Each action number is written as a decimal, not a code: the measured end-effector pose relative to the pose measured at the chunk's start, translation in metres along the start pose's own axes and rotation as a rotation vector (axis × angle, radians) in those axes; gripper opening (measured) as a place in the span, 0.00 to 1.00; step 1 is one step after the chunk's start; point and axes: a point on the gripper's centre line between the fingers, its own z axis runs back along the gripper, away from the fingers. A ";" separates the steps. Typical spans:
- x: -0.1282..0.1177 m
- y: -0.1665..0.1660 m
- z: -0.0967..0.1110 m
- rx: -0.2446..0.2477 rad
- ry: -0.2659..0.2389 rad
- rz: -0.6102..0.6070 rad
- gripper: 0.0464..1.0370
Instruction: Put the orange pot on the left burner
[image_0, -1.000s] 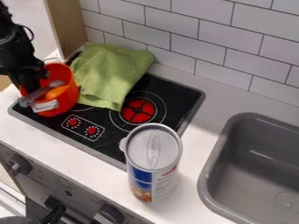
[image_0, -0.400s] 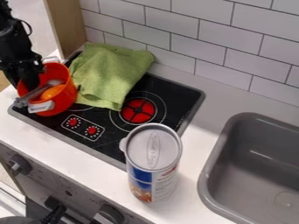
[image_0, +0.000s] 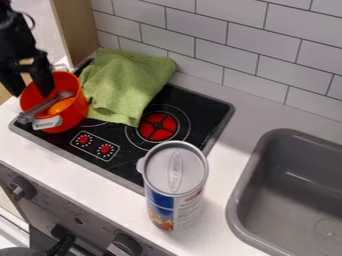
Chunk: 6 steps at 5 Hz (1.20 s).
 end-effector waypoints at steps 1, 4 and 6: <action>0.001 -0.005 0.028 -0.014 -0.094 -0.015 0.96; -0.025 -0.058 0.039 0.040 -0.210 -0.077 0.96; -0.072 -0.075 0.037 0.015 -0.102 -0.160 0.96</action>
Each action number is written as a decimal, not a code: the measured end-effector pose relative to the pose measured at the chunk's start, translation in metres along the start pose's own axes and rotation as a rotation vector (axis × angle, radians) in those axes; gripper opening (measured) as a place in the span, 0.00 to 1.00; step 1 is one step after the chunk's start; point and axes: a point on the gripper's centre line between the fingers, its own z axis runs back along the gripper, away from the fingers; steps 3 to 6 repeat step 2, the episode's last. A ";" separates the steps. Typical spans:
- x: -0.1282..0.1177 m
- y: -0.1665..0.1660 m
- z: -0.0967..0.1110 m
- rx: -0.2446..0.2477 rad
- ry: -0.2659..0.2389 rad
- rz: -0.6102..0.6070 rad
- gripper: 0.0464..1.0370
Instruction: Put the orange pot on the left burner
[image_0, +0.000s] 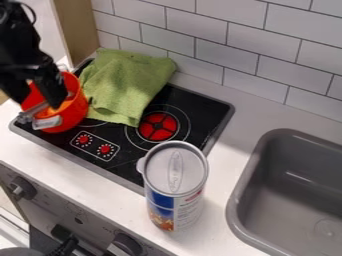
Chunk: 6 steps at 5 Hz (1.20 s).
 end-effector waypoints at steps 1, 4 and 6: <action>-0.018 -0.012 0.008 0.002 0.015 -0.047 0.96; -0.023 -0.021 0.017 -0.007 0.035 -0.069 0.96; -0.023 -0.021 0.017 -0.007 0.035 -0.069 0.96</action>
